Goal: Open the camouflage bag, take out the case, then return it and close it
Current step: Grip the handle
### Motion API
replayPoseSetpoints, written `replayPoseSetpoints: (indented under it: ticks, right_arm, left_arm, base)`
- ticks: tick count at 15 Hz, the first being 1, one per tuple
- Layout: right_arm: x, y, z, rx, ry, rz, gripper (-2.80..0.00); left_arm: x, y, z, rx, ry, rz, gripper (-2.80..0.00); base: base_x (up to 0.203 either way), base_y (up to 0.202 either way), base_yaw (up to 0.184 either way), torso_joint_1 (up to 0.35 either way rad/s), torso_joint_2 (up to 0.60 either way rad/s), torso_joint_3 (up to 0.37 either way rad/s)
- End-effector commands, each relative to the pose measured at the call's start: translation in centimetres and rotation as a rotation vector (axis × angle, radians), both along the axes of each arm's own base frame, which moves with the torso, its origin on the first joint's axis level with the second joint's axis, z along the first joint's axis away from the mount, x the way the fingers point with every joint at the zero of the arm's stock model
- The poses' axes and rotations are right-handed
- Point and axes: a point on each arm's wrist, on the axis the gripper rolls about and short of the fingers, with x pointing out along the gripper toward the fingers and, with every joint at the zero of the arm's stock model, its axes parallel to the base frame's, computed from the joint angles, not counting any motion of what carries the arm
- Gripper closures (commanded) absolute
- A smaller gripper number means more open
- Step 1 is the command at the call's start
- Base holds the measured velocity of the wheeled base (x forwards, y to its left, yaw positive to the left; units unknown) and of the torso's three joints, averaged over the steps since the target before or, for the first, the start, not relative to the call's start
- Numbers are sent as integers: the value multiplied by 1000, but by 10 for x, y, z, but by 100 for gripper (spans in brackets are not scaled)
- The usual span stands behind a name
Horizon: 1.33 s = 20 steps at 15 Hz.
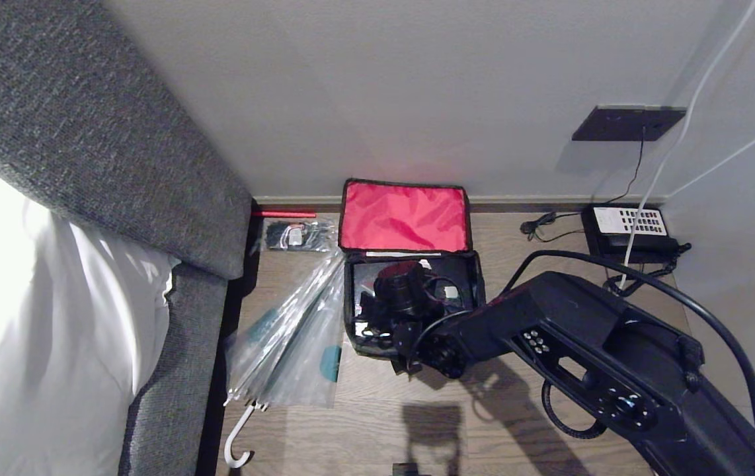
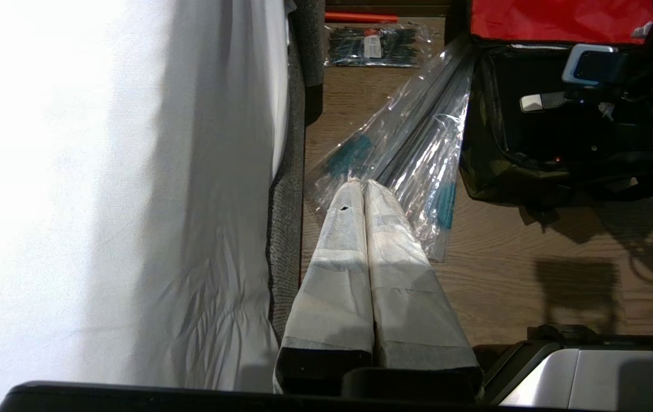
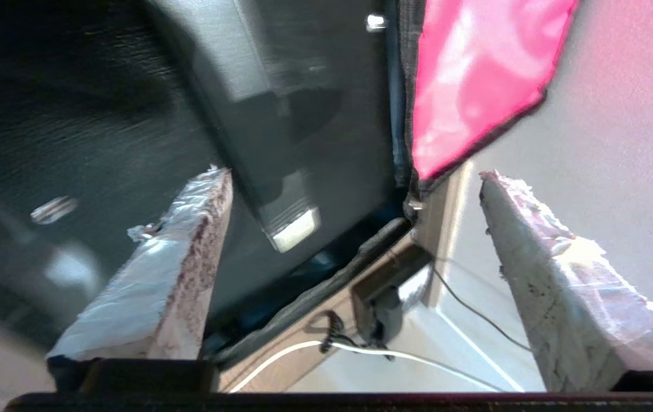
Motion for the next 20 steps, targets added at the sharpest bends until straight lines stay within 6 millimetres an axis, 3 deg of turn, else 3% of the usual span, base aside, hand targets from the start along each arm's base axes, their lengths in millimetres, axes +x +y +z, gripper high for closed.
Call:
replayPoseSetpoints:
  ticks: [1, 5, 9, 12, 17, 20]
  right_arm:
    - [6, 1, -19, -27, 10, -12, -280]
    - [7, 3, -43, -36, 20, -9, -280]
    - [14, 7, -49, 6, -25, -5, -280]
    - [25, 11, -41, 77, -114, -12, -280]
    - [41, 0, -16, 142, -280, -39, -280]
    - [50, -13, -10, 102, -295, -64, -280]
  left_arm:
    - [0, 0, -1, 0, 0, 0, 0]
    - [0, 0, -1, 0, 0, 0, 0]
    - [0, 0, 0, 0, -1, 0, 0]
    - [0, 0, -1, 0, 1, 0, 0]
    - [0, 0, 0, 0, -1, 0, 0]
    - [0, 0, -1, 0, 1, 0, 0]
  base:
    - [0, 0, 0, 0, 0, 0]
    - [0, 0, 0, 0, 0, 0]
    - [0, 0, 0, 0, 0, 0]
    - [0, 0, 0, 0, 0, 0]
    - [0, 0, 0, 0, 0, 0]
    - [0, 0, 0, 0, 0, 0]
